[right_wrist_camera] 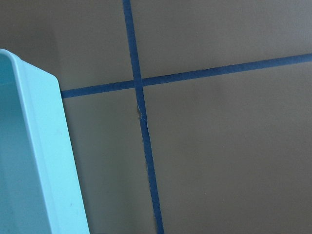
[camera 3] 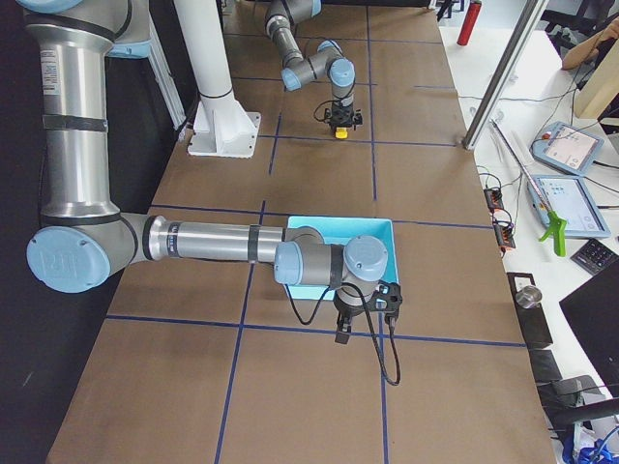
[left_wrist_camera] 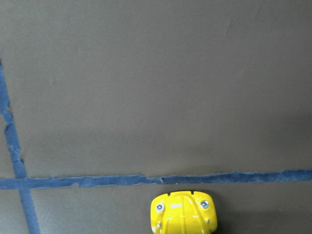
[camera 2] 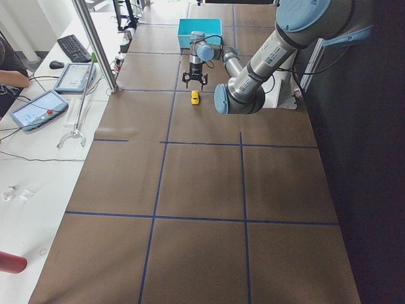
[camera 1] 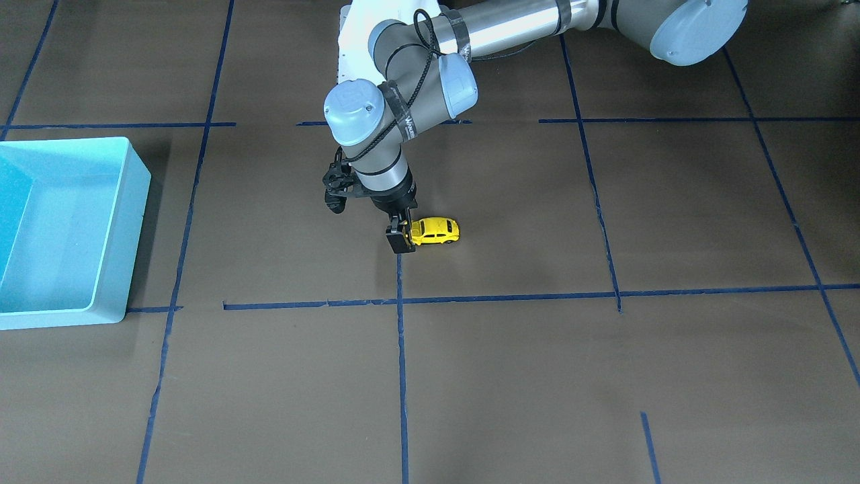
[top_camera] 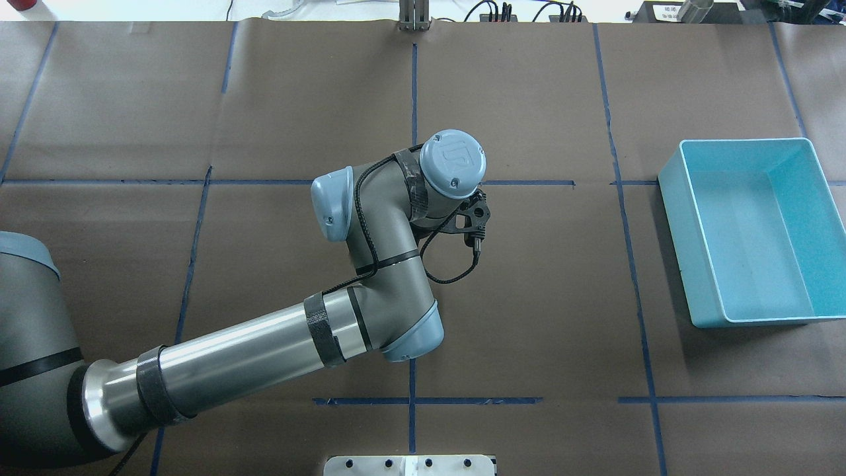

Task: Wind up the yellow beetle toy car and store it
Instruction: 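Press the left gripper down on the car's roof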

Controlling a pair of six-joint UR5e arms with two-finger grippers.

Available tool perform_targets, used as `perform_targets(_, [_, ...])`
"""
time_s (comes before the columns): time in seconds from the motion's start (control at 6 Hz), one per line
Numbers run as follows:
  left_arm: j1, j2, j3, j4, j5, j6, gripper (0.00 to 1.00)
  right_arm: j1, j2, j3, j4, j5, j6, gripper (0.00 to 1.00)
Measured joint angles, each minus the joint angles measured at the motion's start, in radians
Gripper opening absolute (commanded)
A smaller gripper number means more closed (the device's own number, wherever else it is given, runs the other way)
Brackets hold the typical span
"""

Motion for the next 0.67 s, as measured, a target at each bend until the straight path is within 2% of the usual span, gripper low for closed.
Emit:
perform_targets(0.17, [0.007, 0.001, 0.017, -0.015, 0.000, -0.003, 1.00, 0.000, 0.000, -0.001, -0.001, 0.000, 0.000, 1.00])
perform_targets(0.33, [0.010, 0.002, 0.028, -0.026, 0.000, -0.004, 0.82, 0.000, 0.000, -0.003, -0.001, 0.003, 0.000, 1.00])
perform_targets(0.5, [0.010, 0.003, 0.033, -0.031, 0.000, -0.004, 0.31, -0.001, 0.000, -0.004, -0.001, 0.006, 0.000, 1.00])
perform_targets(0.67, [0.010, 0.004, 0.036, -0.035, 0.003, -0.002, 0.07, -0.001, 0.000, -0.005, -0.001, 0.007, 0.000, 1.00])
